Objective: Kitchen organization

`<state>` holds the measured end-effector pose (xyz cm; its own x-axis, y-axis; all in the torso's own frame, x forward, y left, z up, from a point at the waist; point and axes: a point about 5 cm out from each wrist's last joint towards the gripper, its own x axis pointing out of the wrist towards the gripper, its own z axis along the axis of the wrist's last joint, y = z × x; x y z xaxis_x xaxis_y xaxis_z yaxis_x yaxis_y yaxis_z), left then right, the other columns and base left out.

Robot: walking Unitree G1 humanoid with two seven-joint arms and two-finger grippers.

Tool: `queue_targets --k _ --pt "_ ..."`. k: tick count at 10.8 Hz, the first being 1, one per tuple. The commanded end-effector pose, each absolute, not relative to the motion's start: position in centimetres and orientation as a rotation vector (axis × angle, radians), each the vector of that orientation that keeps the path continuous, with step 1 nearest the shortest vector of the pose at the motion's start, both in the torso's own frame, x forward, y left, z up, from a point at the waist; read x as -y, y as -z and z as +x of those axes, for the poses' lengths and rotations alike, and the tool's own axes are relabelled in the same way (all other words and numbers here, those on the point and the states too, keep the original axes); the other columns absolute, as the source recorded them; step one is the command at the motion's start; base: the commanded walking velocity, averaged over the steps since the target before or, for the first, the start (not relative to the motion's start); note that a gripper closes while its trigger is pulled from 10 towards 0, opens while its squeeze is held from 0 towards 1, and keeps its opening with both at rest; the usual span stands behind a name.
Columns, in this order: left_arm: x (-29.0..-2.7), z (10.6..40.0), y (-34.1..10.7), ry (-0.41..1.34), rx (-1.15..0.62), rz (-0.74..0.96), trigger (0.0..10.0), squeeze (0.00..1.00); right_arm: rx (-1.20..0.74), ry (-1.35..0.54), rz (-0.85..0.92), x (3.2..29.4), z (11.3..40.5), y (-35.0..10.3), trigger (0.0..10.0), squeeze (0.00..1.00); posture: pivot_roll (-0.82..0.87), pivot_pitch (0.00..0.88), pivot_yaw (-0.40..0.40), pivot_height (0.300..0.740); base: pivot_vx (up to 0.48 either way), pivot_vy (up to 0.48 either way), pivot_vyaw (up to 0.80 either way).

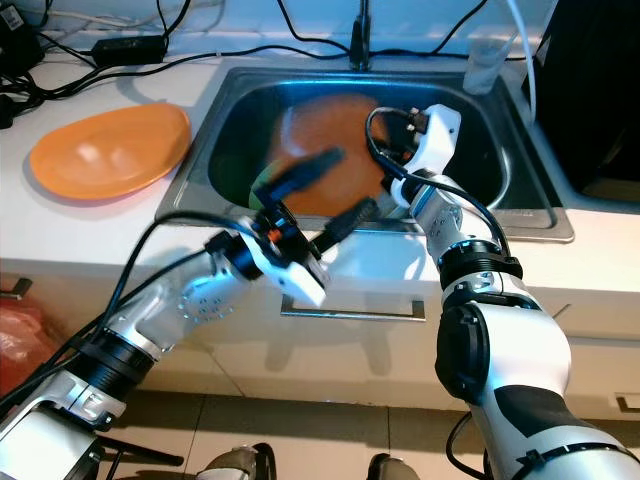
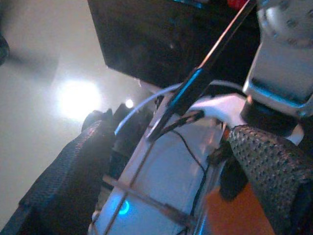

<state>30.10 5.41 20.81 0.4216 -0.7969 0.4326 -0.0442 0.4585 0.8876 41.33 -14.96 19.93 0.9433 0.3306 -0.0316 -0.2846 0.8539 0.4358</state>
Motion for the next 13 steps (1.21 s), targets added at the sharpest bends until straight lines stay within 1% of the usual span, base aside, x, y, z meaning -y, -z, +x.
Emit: queue_targets --k 1,2,4,8,10,11,12,13 --pt "-6.3 30.2 -21.4 0.54 1.015 0.986 10.0 1.0 -0.038 -0.271 0.472 15.4 41.6 -21.1 10.0 0.0 0.11 0.157 0.049 0.74 0.0 0.0 0.0" --pt "-6.6 30.3 -21.7 0.522 1.004 0.982 10.0 1.0 -0.032 -0.246 0.489 15.6 41.7 -21.0 10.0 0.0 0.13 0.16 0.052 0.74 0.0 0.0 0.0" --pt "-8.1 30.5 -22.4 0.472 0.954 0.989 10.0 1.0 -0.028 -0.16 0.508 16.2 41.7 -20.5 10.0 0.0 0.18 0.172 0.071 0.74 0.0 0.0 0.0" --pt "-10.4 30.8 -23.1 0.423 0.881 1.009 10.0 1.0 -0.026 -0.142 0.525 15.8 41.7 -20.2 10.0 0.0 0.22 0.169 0.097 0.74 0.0 0.0 0.0" --pt "-10.8 31.0 -23.2 0.402 0.866 1.007 10.0 1.0 -0.027 -0.136 0.526 16.0 41.6 -19.9 10.0 0.0 0.22 0.159 0.1 0.74 0.0 0.0 0.0" --pt "-11.1 31.3 -23.4 0.374 0.846 0.997 10.0 1.0 -0.026 -0.133 0.529 16.2 41.5 -19.8 10.0 0.0 0.21 0.156 0.097 0.74 0.0 0.0 0.0" --pt "-11.8 32.0 -23.5 0.313 0.803 0.974 10.0 1.0 -0.019 -0.142 0.534 16.2 41.5 -19.8 10.0 0.0 0.18 0.147 0.076 0.74 0.0 0.0 0.0" --pt "-13.4 33.1 -23.7 0.199 0.743 0.92 10.0 1.0 -0.005 -0.17 0.535 15.9 41.4 -19.8 10.0 0.13 0.14 0.14 0.049 0.74 0.0 0.0 0.0"
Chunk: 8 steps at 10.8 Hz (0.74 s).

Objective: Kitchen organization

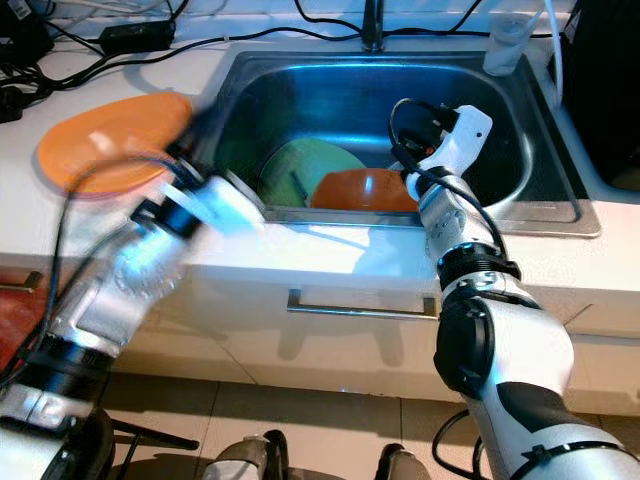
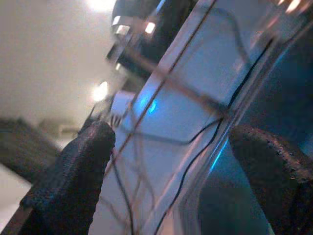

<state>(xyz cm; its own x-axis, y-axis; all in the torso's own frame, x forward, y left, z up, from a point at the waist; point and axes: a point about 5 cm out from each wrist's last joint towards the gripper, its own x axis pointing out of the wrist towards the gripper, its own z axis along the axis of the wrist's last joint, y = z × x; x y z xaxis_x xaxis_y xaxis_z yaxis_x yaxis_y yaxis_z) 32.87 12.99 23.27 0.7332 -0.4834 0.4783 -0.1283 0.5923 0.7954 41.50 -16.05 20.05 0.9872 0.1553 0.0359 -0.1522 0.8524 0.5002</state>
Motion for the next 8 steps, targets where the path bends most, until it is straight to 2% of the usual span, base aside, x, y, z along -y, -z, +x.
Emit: queue_targets --k 1,5,8 --pt "-14.3 33.5 -23.6 0.151 0.713 0.911 10.0 1.0 -0.003 -0.191 0.533 15.7 41.3 -19.7 10.0 0.13 0.12 0.134 0.037 0.74 0.0 0.0 0.0" --pt "-16.8 35.4 -22.3 -0.019 0.539 0.767 10.0 1.0 0.014 -0.276 0.496 14.5 40.7 -19.1 10.0 0.07 0.03 0.099 -0.003 0.74 0.0 0.0 0.0" --pt "-19.8 37.4 -20.5 -0.154 0.289 0.516 10.0 1.0 0.055 -0.527 0.436 11.1 38.3 -20.7 10.0 0.06 -0.02 0.066 -0.024 0.74 0.0 0.0 0.0"
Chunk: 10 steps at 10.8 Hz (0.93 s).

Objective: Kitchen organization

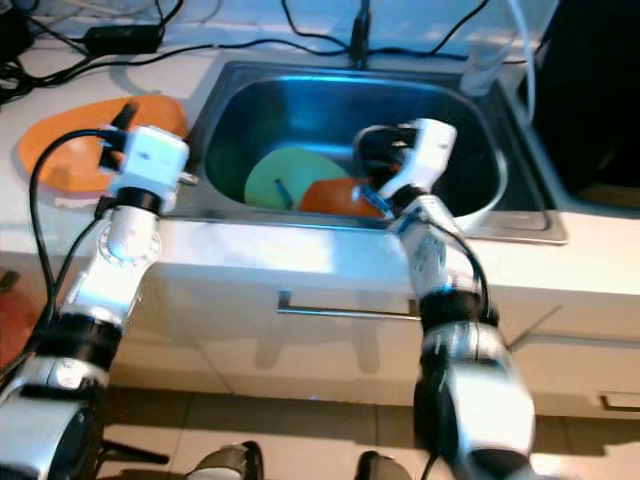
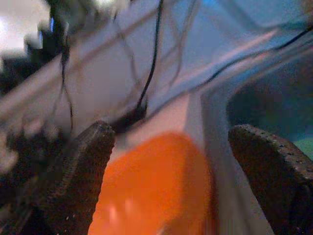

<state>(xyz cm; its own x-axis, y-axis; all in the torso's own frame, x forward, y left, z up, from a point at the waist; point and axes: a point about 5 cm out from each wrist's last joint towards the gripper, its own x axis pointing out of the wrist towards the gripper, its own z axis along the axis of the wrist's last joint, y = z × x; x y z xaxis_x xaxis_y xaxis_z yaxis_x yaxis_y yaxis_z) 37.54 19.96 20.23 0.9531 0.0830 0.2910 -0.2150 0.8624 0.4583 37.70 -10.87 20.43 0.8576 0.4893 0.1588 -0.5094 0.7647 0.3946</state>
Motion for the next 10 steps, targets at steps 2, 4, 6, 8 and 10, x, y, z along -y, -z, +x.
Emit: queue_targets --k 2,4,6,8,10 --pt "-21.2 38.3 -19.9 -0.192 0.155 0.431 10.0 1.0 0.038 -0.711 0.441 8.8 35.4 -21.6 10.0 0.07 -0.03 0.059 -0.028 0.74 0.0 0.0 0.0" --pt "-21.6 38.9 -19.7 -0.186 0.077 0.409 10.0 1.0 0.006 -0.734 0.434 8.6 34.0 -21.2 10.0 0.07 -0.03 0.06 -0.028 0.74 0.0 0.0 0.0" --pt "-21.5 39.2 -21.1 -0.101 0.073 0.495 10.0 1.0 -0.026 -0.716 0.439 9.0 33.2 -21.1 10.0 0.07 -0.02 0.061 -0.025 0.74 0.0 0.0 0.0" --pt "-21.5 38.9 -22.1 -0.006 0.094 0.714 10.0 0.51 -0.037 -0.711 0.436 9.0 33.1 -21.0 10.0 0.07 -0.01 0.063 -0.026 0.74 0.0 0.0 0.0" --pt "-22.4 38.5 -22.1 0.106 0.041 0.933 10.0 0.0 -0.045 -0.706 0.438 9.1 33.0 -21.2 10.0 0.07 -0.01 0.066 -0.027 0.74 0.0 0.0 0.0"
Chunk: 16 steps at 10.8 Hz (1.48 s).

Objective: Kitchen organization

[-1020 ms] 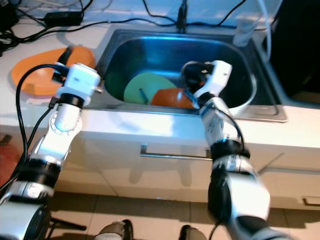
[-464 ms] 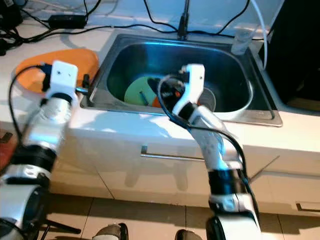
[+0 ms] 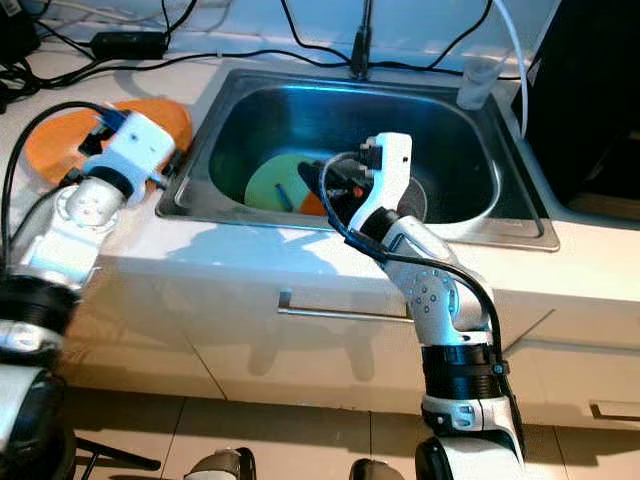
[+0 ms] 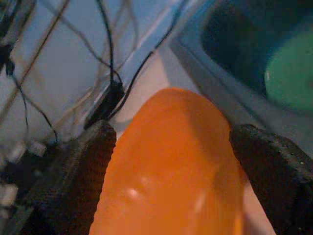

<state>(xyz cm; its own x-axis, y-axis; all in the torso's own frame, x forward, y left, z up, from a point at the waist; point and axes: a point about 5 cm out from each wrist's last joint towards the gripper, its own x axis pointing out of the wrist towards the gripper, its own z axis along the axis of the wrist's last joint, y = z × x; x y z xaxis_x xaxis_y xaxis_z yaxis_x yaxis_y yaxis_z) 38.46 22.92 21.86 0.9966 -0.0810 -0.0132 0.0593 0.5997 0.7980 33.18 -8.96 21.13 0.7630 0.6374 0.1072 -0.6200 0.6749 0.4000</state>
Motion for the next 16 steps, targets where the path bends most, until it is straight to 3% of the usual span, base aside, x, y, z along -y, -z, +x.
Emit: queue_targets --k 1,6,9,11,14,15,16 --pt "-22.9 38.2 -22.0 0.126 0.019 1.002 10.0 0.0 -0.046 -0.702 0.44 9.2 33.1 -21.2 10.0 0.06 0.0 0.066 -0.026 0.74 0.0 0.0 0.0" --pt "-24.7 37.5 -20.3 0.2 -0.131 1.056 10.0 0.0 -0.052 -0.686 0.45 9.3 33.0 -21.2 10.0 0.06 0.0 0.073 -0.016 0.74 0.0 0.0 0.0" --pt "-26.4 37.5 -19.5 0.156 -0.195 1.172 10.0 0.0 -0.058 -0.667 0.456 9.4 33.0 -21.0 10.0 0.06 -0.01 0.076 -0.008 0.74 0.0 0.0 0.0" --pt "-27.8 37.4 -19.0 0.104 -0.242 1.191 10.0 0.0 -0.06 -0.659 0.458 9.6 33.0 -20.8 10.0 0.06 -0.01 0.077 -0.005 0.74 0.0 0.0 0.0" --pt "-27.9 37.8 -19.4 0.095 -0.237 1.173 10.0 0.0 -0.059 -0.656 0.459 9.5 33.1 -20.9 10.0 0.07 -0.01 0.074 -0.004 0.74 0.0 0.0 0.0" --pt "-27.8 37.9 -19.3 0.106 -0.238 1.153 0.0 0.0 -0.057 -0.658 0.458 9.5 33.1 -21.0 10.0 0.07 -0.02 0.072 -0.004 0.74 0.0 0.0 0.0" --pt "-27.8 37.9 -19.2 0.112 -0.24 1.141 0.0 0.0 -0.056 -0.656 0.458 9.5 33.1 -21.0 10.0 0.07 -0.02 0.072 -0.004 0.74 0.0 0.0 0.0"
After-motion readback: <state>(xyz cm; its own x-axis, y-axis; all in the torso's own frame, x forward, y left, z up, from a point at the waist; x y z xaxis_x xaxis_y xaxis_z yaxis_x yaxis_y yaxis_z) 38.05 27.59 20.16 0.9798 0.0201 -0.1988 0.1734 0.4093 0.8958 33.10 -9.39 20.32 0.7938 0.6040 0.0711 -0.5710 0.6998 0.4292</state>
